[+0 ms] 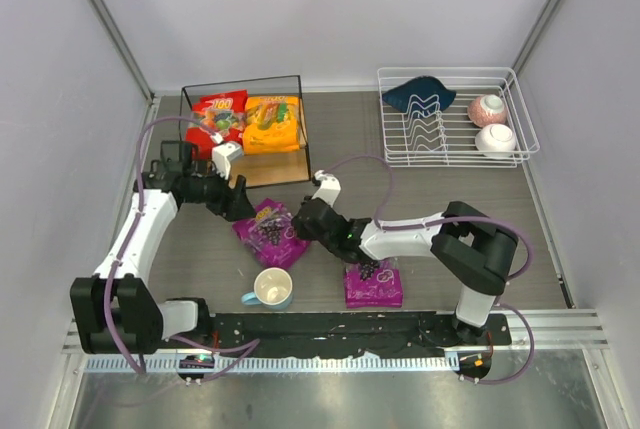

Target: Place and organize the candy bags onto the shelf

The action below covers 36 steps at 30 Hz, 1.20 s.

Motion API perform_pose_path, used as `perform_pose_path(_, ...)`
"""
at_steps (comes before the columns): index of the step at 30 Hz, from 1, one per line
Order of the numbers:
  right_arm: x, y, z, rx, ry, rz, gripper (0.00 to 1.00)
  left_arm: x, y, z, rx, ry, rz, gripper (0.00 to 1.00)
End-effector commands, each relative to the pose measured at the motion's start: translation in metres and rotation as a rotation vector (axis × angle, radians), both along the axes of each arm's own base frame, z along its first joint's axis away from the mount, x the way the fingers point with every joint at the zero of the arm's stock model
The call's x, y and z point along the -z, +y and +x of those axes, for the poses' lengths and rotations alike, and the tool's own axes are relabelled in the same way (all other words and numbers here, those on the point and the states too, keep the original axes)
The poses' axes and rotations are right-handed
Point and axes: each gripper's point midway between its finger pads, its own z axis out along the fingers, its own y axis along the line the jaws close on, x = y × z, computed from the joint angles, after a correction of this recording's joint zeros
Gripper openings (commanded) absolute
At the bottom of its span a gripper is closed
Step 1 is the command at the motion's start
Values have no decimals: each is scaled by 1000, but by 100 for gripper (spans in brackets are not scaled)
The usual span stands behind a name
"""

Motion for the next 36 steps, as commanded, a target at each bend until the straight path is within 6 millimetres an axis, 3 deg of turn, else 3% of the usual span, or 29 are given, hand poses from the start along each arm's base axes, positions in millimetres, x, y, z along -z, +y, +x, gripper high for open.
perform_pose_path(1,-12,-34,27,325,-40,104,1,-8,12,4,-51,10,-67,71)
perform_pose_path(6,-14,-37,33,423,-27,169,1,3,23,8,-111,20,-25,73)
perform_pose_path(30,-47,41,14,301,-12,428,1,64,33,9,-132,191,36,75)
perform_pose_path(36,-48,49,10,270,-15,436,1,75,41,6,-144,181,86,73)
